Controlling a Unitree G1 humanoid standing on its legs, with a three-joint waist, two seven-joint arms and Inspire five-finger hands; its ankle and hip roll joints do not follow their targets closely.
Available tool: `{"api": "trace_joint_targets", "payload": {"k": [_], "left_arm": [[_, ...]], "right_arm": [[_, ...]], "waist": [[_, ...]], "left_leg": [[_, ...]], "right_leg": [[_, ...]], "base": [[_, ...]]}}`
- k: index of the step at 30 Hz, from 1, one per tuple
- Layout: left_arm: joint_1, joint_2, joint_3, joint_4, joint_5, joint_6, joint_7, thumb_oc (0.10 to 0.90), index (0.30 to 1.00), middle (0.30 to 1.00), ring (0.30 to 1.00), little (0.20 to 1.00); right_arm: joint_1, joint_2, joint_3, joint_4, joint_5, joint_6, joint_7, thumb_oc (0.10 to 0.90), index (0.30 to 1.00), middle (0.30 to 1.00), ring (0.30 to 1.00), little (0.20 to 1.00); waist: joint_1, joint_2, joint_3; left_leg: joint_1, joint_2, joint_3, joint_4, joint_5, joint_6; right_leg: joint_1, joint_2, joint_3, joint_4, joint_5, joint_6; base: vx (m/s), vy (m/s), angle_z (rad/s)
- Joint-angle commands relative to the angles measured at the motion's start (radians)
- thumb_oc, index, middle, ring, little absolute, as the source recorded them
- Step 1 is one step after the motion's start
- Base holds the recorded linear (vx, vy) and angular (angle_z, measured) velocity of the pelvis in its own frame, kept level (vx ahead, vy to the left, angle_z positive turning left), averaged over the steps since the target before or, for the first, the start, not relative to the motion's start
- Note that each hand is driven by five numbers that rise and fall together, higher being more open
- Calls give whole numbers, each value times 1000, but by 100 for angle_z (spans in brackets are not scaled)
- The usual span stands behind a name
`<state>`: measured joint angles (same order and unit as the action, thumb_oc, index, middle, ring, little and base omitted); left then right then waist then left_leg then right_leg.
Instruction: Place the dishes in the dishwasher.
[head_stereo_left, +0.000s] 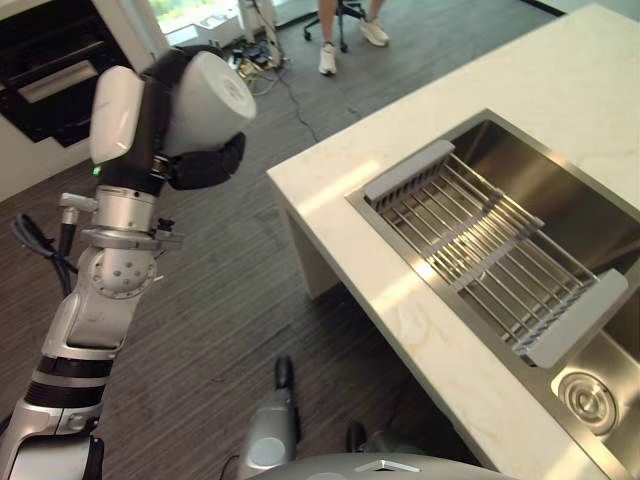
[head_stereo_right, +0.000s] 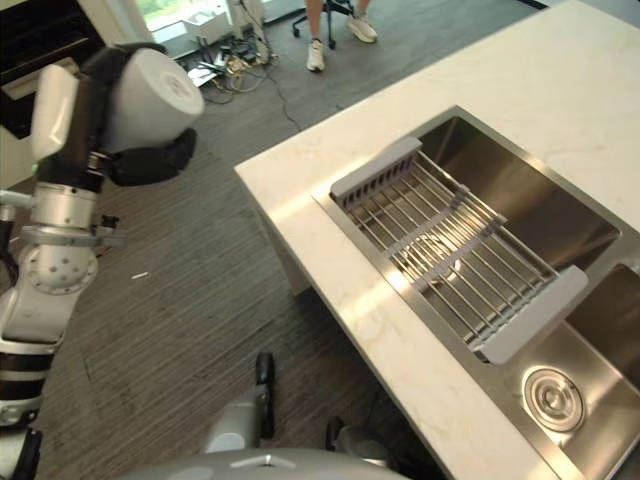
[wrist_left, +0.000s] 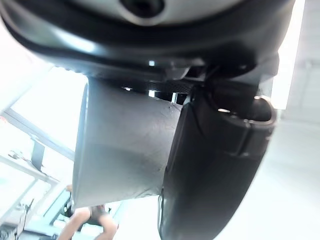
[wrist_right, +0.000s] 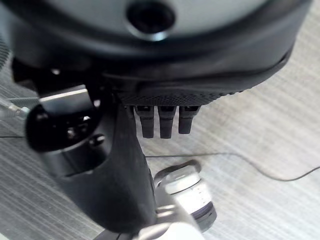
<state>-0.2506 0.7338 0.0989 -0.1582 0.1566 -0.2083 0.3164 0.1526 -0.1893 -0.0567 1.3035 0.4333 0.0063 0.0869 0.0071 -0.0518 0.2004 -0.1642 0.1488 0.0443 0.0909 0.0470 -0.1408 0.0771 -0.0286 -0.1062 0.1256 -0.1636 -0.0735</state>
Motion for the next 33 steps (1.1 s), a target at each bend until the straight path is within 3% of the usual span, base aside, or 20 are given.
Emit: {"api": "trace_joint_targets", "payload": {"k": [1, 4, 8, 9, 10, 11, 12, 13, 14, 15, 16, 17, 18, 20, 21, 22, 26, 33], "left_arm": [[-23, -29, 61, -66, -110, -93, 6, 400, 300, 300, 300, 300], [27, -42, 71, -57, -140, -105, -46, 400, 300, 300, 300, 300], [58, -69, 43, -53, -193, -116, -99, 400, 300, 300, 300, 300], [78, -81, 35, -66, -206, -116, -121, 400, 300, 300, 300, 300], [101, -112, 14, -70, -252, -116, -158, 400, 300, 300, 300, 300], [101, -112, 14, -70, -253, -115, -159, 400, 300, 300, 300, 300], [97, -124, -27, -69, -268, -106, -182, 400, 300, 300, 300, 300], [92, -130, -52, -73, -273, -102, -190, 400, 300, 300, 300, 300], [92, -130, -52, -73, -273, -102, -190, 400, 300, 300, 300, 300], [94, -131, -64, -70, -278, -103, -196, 400, 300, 300, 300, 300], [79, -125, -110, -43, -277, -102, -199, 400, 300, 300, 300, 300], [72, -132, -124, -46, -296, -100, -208, 400, 300, 300, 300, 300], [67, -135, -134, -44, -303, -96, -212, 400, 300, 300, 300, 300], [51, -136, -148, -33, -298, -91, -205, 400, 300, 300, 300, 300], [43, -138, -153, -20, -289, -92, -189, 400, 300, 300, 300, 300], [9, -143, -196, -9, -283, -94, -195, 400, 300, 300, 300, 300], [33, -142, -192, -21, -277, -94, -193, 400, 300, 300, 300, 300], [53, -139, -196, -28, -247, -93, -165, 400, 300, 300, 300, 300]], "right_arm": [[-12, -113, 41, 20, -23, 1, 53, 800, 900, 900, 900, 900], [-3, -111, 19, 19, -22, 2, 70, 800, 900, 900, 900, 900], [3, -118, -5, 3, -5, -4, 68, 800, 900, 900, 900, 900], [5, -110, -12, 5, -3, -3, 67, 800, 900, 900, 900, 900], [-12, -110, -27, 5, -10, -2, 52, 800, 900, 900, 900, 900], [-12, -110, -28, 5, -10, -2, 52, 800, 900, 900, 900, 900], [-43, -117, -36, -23, 3, -3, 42, 800, 900, 900, 900, 900], [-52, -118, -37, -40, 13, -4, 36, 800, 900, 900, 900, 900], [-52, -118, -37, -40, 13, -4, 36, 800, 900, 900, 900, 900], [-65, -111, -28, -52, 23, -5, 40, 800, 900, 900, 900, 900], [-83, -92, 21, -82, 35, -9, 52, 800, 900, 900, 900, 900], [-99, -88, 35, -91, 56, -12, 50, 800, 900, 900, 900, 900], [-113, -91, 46, -100, 72, -11, 49, 800, 900, 900, 900, 900], [-120, -87, 53, -116, 88, -10, 46, 800, 900, 900, 900, 900], [-122, -83, 61, -129, 79, -11, 41, 800, 900, 900, 900, 900], [-106, -70, 83, -140, 83, -18, 46, 800, 900, 900, 900, 900], [-133, -62, 99, -118, 59, -14, 26, 800, 900, 900, 900, 900], [-150, -53, 126, -121, 44, -13, 16, 800, 900, 900, 900, 900]], "waist": [[-56, 25, -99], [-60, 23, -112], [-75, 29, -127], [-75, 31, -134], [-62, 21, -135], [-63, 19, -135], [-51, -3, -118], [-47, -6, -105], [-47, -6, -105], [-50, -10, -95], [-68, -2, -87], [-72, 8, -85], [-73, 9, -79], [-71, 3, -67], [-66, -2, -54], [-66, -10, -61], [-52, -28, -92], [-46, -25, -120]], "left_leg": [[130, 81, 57, -95, 42, 13], [185, 161, 106, -96, 69, -22], [215, 197, 147, -104, 54, -52], [213, 174, 142, -121, 12, -50], [191, 120, 135, -129, -39, -32], [189, 114, 134, -127, -41, -29], [164, 40, 90, -105, -82, 7], [150, 8, 68, -97, -96, 29], [150, 8, 68, -97, -96, 29], [145, -14, 56, -101, -94, 47], [161, -31, 31, -129, -90, 71], [176, -34, 17, -156, -77, 75], [184, -43, 12, -167, -75, 78], [190, -53, 7, -166, -78, 79], [193, -52, 1, -167, -71, 80], [183, -58, -23, -178, -71, 83], [183, -59, 5, -178, -82, 72], [225, -53, 43, -178, -102, 70]], "right_leg": [[21, -138, -62, -81, 48, 162], [29, -175, -129, -85, 62, 173], [41, -224, -200, -112, 100, 197], [60, -245, -214, -133, 115, 214], [73, -306, -241, -125, 182, 249], [74, -312, -243, -127, 185, 252], [60, -395, -236, -81, 311, 275], [51, -417, -228, -53, 345, 268], [51, -417, -228, -53, 345, 268], [26, -424, -195, -21, 384, 258], [-35, -318, -71, 3, 297, 227], [-86, -234, 5, 1, 216, 212], [-112, -196, 36, -14, 194, 214], [-113, -189, 35, -27, 201, 222], [-113, -205, 10, -29, 235, 238], [-89, -188, -5, -80, 201, 230], [-56, -191, -32, -179, 264, 255], [-39, -178, -3, -213, 222, 253]], "base": [[-94, 288, 121], [-74, 299, 84], [-39, 446, 109], [118, 569, 83], [118, 580, 149], [127, 767, 149], [35, 508, 142], [35, 497, 76], [-25, 248, 86], [79, 353, 65], [153, 457, 105], [224, 402, 66], [147, 205, 74], [32, 57, 28], [-50, -16, 14], [-32, -43, 51], [36, -67, 79], [54, -33, -38]]}}
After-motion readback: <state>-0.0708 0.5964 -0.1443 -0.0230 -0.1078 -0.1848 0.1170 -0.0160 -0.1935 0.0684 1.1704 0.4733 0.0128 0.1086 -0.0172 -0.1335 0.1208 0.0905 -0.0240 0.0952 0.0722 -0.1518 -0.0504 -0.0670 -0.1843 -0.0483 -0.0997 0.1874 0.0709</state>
